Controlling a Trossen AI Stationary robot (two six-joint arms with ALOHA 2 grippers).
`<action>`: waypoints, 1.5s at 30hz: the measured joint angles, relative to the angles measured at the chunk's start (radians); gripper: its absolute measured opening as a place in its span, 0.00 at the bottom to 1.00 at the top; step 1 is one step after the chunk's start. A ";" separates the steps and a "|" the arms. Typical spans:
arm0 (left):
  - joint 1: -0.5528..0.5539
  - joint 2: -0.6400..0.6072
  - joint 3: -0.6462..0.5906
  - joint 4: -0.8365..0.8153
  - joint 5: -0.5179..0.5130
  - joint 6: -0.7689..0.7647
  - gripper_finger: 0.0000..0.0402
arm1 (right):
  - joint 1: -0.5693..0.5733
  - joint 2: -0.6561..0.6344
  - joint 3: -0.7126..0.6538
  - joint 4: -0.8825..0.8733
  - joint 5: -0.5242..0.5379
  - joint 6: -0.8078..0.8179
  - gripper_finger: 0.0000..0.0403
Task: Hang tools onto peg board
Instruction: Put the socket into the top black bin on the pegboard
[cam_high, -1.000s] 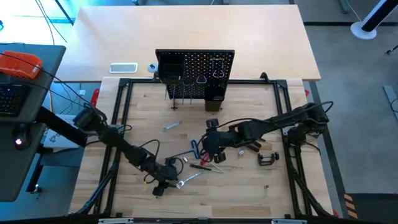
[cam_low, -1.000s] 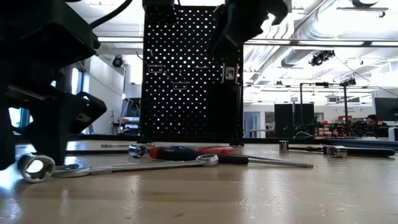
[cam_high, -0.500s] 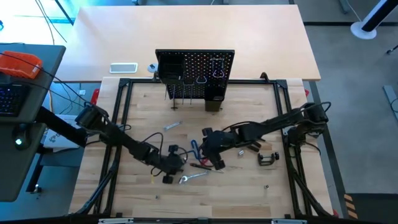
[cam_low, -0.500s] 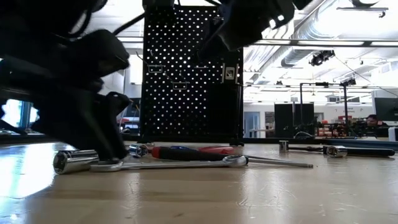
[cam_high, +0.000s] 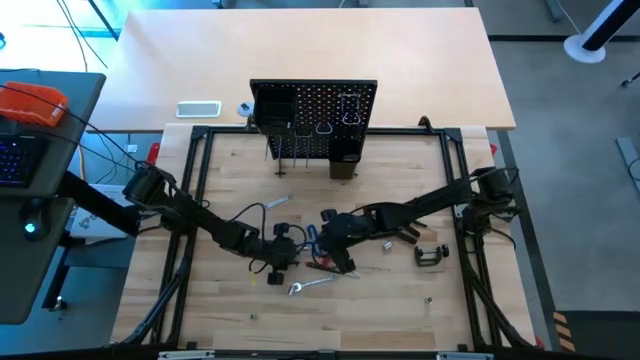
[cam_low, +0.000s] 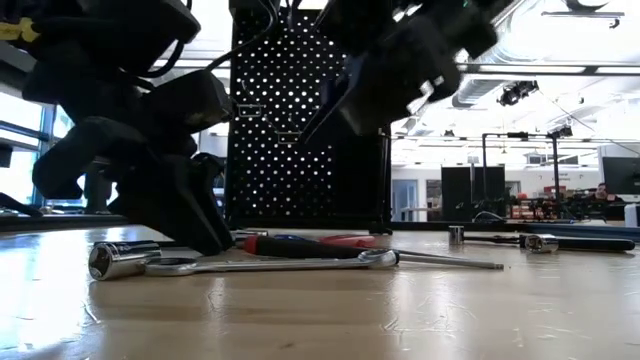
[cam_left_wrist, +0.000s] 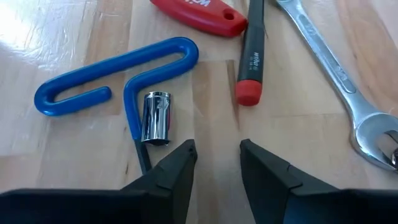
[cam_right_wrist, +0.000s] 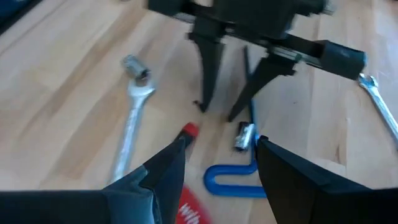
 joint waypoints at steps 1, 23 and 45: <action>0.000 0.000 0.000 -0.001 0.000 0.000 0.30 | -0.005 0.011 0.000 0.017 0.007 0.006 0.48; 0.093 0.002 -0.002 0.054 -0.014 0.037 0.30 | -0.061 0.215 0.005 0.205 0.020 0.062 0.48; 0.120 0.001 -0.001 0.092 0.039 0.062 0.30 | -0.082 0.270 0.009 0.247 0.047 0.101 0.34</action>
